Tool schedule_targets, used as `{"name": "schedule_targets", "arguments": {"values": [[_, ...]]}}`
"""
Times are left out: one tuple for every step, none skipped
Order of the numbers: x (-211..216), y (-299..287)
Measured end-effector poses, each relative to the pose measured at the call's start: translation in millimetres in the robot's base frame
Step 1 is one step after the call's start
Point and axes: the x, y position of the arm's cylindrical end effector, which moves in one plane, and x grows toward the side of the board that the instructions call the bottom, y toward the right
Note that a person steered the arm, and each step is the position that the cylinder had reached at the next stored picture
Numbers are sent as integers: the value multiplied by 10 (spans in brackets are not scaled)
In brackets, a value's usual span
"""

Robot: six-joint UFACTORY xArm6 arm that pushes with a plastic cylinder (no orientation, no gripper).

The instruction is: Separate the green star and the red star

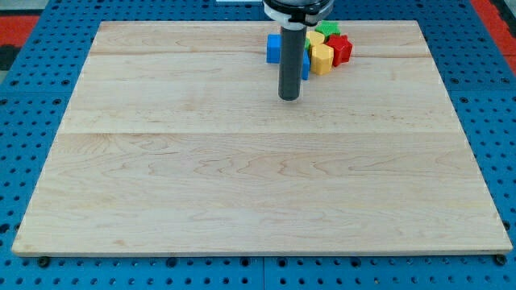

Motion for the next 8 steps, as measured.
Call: {"name": "schedule_targets", "arguments": {"values": [[0, 217], [0, 629], [-51, 835], [-193, 835], [-335, 1177], [-745, 1728], [-1351, 1758], [-1367, 1343]]}}
